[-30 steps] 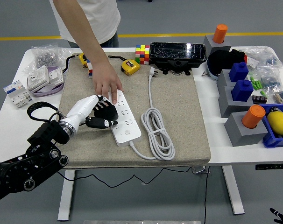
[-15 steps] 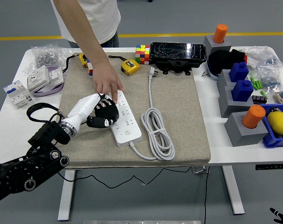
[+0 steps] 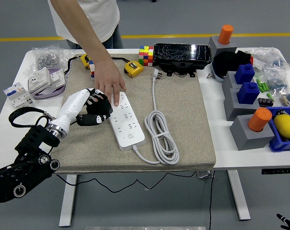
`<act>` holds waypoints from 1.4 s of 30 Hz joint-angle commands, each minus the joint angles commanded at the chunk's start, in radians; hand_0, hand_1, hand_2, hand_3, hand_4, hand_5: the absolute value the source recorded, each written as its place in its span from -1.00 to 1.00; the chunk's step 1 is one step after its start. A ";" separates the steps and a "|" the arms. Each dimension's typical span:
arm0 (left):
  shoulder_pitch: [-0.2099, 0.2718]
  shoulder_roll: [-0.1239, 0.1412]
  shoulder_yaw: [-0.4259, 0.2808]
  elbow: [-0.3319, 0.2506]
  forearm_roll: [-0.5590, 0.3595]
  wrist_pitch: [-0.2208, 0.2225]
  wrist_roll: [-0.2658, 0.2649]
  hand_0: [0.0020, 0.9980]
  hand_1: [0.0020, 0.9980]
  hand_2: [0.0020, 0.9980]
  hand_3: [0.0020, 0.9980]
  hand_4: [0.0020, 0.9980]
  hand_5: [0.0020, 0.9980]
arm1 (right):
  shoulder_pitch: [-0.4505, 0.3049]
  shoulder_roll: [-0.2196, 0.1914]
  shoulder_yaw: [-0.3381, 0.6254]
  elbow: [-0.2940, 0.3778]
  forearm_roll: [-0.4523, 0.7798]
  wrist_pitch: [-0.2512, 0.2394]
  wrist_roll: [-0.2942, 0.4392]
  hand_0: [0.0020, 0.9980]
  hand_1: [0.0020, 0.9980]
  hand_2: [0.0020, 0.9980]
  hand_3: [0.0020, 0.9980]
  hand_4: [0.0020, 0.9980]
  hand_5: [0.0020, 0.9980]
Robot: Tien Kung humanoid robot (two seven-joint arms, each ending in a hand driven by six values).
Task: Put the plug near the board,insert it into the board,press the button,pull the plug out
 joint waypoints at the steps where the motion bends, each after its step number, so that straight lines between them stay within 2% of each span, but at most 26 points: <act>1: 0.002 0.002 0.000 0.012 -0.003 -0.003 0.000 -0.31 -0.13 -0.08 0.05 0.31 -1.00 | 0.000 0.001 0.000 0.000 0.000 0.000 0.000 0.16 0.34 0.37 0.24 0.97 0.05; 5: 0.006 0.003 0.005 0.067 -0.019 -0.016 -0.004 -0.31 -0.13 -0.08 0.05 0.31 -1.00 | 0.001 0.002 0.001 0.003 -0.001 0.000 0.001 0.16 0.34 0.37 0.24 0.97 0.05; 6: 0.006 0.001 0.007 0.078 -0.023 -0.017 -0.005 -0.23 -0.03 0.02 0.10 0.38 -1.00 | 0.001 0.002 0.000 0.003 -0.001 0.000 0.001 0.16 0.34 0.37 0.24 0.97 0.05; 11: 0.001 -0.008 0.010 0.110 -0.033 -0.018 -0.003 -0.23 -0.03 0.02 0.10 0.38 -1.00 | 0.003 0.002 0.000 0.002 -0.001 0.000 0.001 0.16 0.34 0.37 0.24 0.97 0.05; 12: 0.001 -0.008 0.010 0.113 -0.035 -0.017 -0.003 0.04 0.14 0.12 0.14 0.78 -0.82 | 0.003 0.002 0.001 0.002 -0.001 0.000 0.001 0.16 0.34 0.37 0.24 0.97 0.05; 17: 0.000 -0.008 0.007 0.117 -0.037 -0.013 -0.001 0.04 0.14 0.12 0.14 0.78 -0.82 | 0.001 0.001 0.002 0.001 -0.001 0.000 0.000 0.16 0.34 0.37 0.24 0.97 0.05; 18: 0.001 -0.008 0.007 0.118 -0.035 -0.012 0.000 0.21 0.32 0.25 0.32 0.91 -0.67 | 0.001 0.001 0.001 0.000 0.000 0.000 -0.001 0.16 0.34 0.37 0.24 0.97 0.05; 23: 0.006 -0.005 0.001 0.112 -0.035 -0.009 0.000 0.21 0.32 0.25 0.32 0.91 -0.67 | 0.000 0.002 0.000 0.000 0.000 0.000 0.000 0.16 0.34 0.37 0.24 0.97 0.05; 24: 0.008 -0.005 -0.002 0.109 -0.033 -0.011 0.002 0.21 0.35 0.32 0.46 1.00 -0.56 | 0.000 0.002 0.000 0.001 -0.001 0.001 0.000 0.16 0.34 0.37 0.24 0.97 0.04; 27: 0.017 -0.005 -0.019 0.096 -0.031 -0.006 -0.010 0.21 0.35 0.32 0.46 1.00 -0.56 | 0.000 0.001 0.001 0.003 -0.002 0.000 0.001 0.16 0.34 0.37 0.24 0.97 0.04; 29: 0.026 -0.006 -0.040 0.078 -0.041 0.009 -0.037 0.21 0.35 0.32 0.46 1.00 -0.56 | 0.000 0.001 0.003 0.003 -0.003 0.000 0.001 0.16 0.34 0.37 0.24 0.97 0.04; 30: 0.030 -0.007 -0.048 0.070 -0.048 0.016 -0.046 0.03 0.23 0.17 0.24 1.00 -0.43 | 0.000 0.002 0.003 0.003 -0.003 0.000 0.001 0.16 0.34 0.37 0.23 0.97 0.04; 32: 0.040 -0.010 -0.072 0.049 -0.074 0.033 -0.072 0.03 0.23 0.17 0.24 1.00 -0.43 | -0.001 0.002 0.004 0.003 -0.003 0.000 0.001 0.16 0.34 0.37 0.23 0.97 0.04; 35: 0.062 -0.019 -0.126 0.003 -0.169 0.056 -0.132 0.03 0.23 0.17 0.24 1.00 -0.43 | -0.003 0.003 0.007 0.002 -0.004 0.001 0.000 0.16 0.34 0.37 0.23 0.97 0.04; 36: 0.068 -0.022 -0.139 -0.007 -0.210 0.062 -0.151 -0.10 0.11 0.08 0.12 0.70 -0.44 | -0.004 0.003 0.008 0.002 -0.004 0.001 0.000 0.16 0.34 0.37 0.24 0.97 0.04; 41: 0.087 -0.039 -0.196 -0.040 -0.334 0.082 -0.209 -0.10 0.11 0.08 0.12 0.70 -0.44 | -0.006 0.003 0.015 0.004 -0.006 0.001 0.000 0.16 0.34 0.37 0.24 0.97 0.04; 42: 0.089 -0.041 -0.205 -0.046 -0.352 0.083 -0.216 -0.11 -0.07 0.03 0.10 0.61 -0.43 | -0.006 0.003 0.017 0.004 -0.007 0.002 0.001 0.16 0.34 0.37 0.24 0.96 0.04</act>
